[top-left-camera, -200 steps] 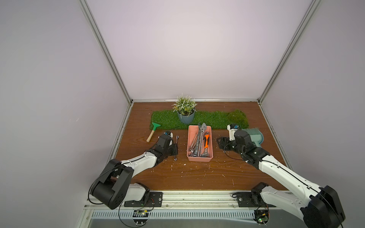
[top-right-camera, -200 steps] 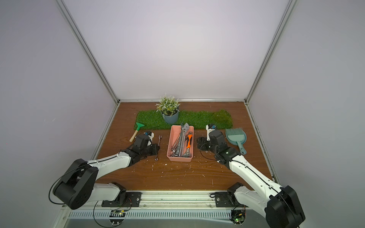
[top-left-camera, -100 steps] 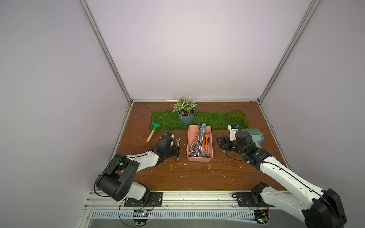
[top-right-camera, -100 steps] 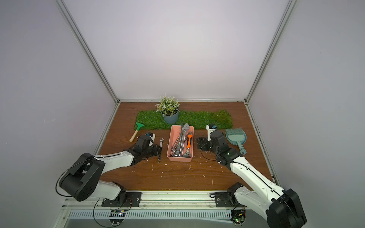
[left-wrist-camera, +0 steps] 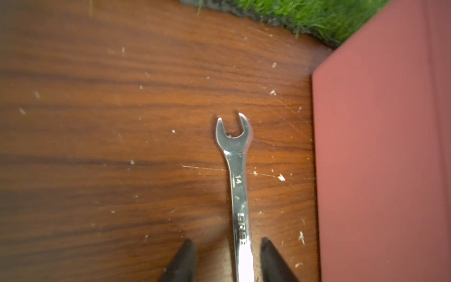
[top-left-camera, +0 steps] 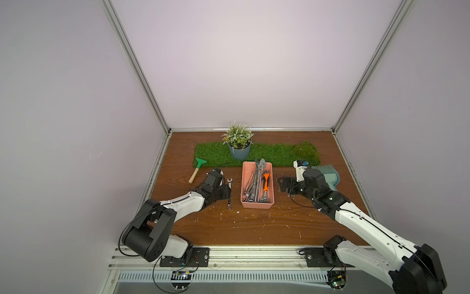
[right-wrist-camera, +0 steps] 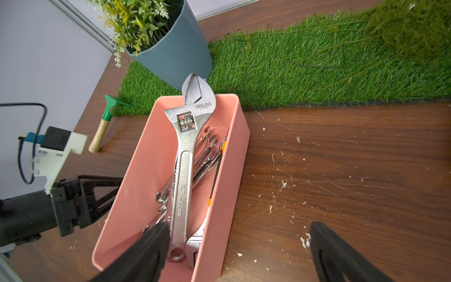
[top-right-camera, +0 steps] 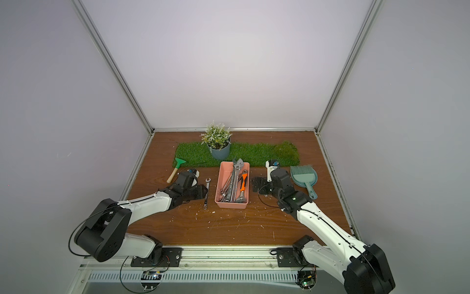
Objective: Take out the wrench from the storage box
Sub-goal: Pick up the wrench from the storage box.
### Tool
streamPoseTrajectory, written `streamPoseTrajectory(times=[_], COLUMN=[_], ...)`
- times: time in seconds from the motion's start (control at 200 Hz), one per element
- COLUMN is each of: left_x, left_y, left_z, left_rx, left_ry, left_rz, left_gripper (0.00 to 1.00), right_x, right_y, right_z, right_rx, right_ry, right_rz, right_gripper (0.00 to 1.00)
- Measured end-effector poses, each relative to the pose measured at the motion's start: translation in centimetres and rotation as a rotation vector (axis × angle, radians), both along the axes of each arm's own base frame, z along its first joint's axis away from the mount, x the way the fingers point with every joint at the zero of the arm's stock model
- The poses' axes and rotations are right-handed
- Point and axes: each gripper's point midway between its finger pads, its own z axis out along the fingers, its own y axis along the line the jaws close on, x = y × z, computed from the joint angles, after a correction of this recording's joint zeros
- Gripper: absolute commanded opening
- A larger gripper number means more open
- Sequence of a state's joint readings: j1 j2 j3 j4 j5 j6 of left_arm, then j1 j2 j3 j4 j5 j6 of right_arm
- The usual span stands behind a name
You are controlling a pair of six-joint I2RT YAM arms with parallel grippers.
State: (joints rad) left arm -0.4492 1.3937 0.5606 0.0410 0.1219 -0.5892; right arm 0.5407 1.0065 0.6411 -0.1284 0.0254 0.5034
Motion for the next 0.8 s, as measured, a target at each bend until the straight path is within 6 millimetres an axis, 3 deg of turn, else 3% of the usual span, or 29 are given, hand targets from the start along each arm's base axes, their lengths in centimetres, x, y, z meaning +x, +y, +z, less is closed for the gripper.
streamPoseTrajectory(times=[0.17,0.275,0.395,0.53,0.801], left_x=[1.0,1.4,1.1,0.7,0.4], left_y=[-1.6,-4.3,-7.6,-10.8,-15.2], left_z=[5.5,9.4,11.9,11.8,7.7], left_rx=[-0.016,-0.05,-0.069,-0.062,0.012], left_ry=[-0.109,-0.19,-0.239,-0.232,-0.155], left_rz=[-0.034,-0.084,-0.147,-0.211,-0.288], left_gripper=[0.73,0.78,0.8,0.8,0.72], right_x=[0.0,0.0,0.1,0.2,0.4], right_y=[0.0,0.0,-0.1,-0.6,-2.3], right_z=[0.2,0.2,0.2,0.0,0.4], right_rx=[0.005,0.005,0.003,-0.007,-0.025], right_ry=[-0.005,-0.006,-0.007,-0.004,-0.014], right_rz=[0.0,-0.001,-0.006,-0.021,-0.064], right_gripper=[0.99,0.99,0.99,0.99,0.99])
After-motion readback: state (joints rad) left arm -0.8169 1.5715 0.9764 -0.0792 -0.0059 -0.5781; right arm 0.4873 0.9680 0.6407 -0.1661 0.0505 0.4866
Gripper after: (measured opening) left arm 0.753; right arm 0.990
